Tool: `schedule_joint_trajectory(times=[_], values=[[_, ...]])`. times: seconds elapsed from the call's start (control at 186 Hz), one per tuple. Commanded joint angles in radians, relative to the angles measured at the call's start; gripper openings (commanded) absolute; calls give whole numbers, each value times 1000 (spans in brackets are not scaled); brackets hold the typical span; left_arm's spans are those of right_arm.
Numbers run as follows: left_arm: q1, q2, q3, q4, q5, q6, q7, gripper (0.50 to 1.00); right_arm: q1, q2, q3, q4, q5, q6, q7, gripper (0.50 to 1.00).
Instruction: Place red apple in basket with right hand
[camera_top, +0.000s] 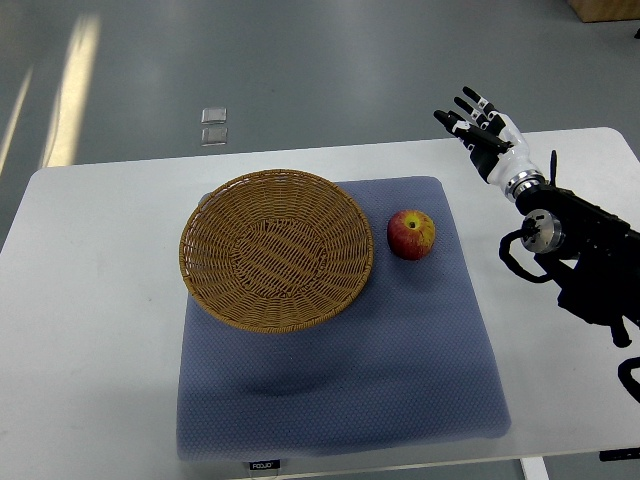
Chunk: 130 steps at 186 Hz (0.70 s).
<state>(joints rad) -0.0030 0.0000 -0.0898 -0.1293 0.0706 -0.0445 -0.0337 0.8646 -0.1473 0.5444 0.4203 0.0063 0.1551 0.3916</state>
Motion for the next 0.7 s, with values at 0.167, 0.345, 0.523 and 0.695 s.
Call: schedule_joint_trajectory(times=[0.167, 0.345, 0.523, 0.695], values=[[0, 0, 1, -1, 0, 0, 0, 1000, -3, -11, -8, 17, -3, 6, 3, 924], [2, 0, 1, 0, 0, 0, 0, 1000, 5, -41, -15, 17, -17, 11, 1, 924], [2, 0, 1, 0, 0, 0, 0, 1000, 33, -74, -24, 20, -55, 15, 1, 924], [2, 0, 1, 0, 0, 0, 0, 1000, 50, -156, -26, 63, -124, 15, 3, 924]])
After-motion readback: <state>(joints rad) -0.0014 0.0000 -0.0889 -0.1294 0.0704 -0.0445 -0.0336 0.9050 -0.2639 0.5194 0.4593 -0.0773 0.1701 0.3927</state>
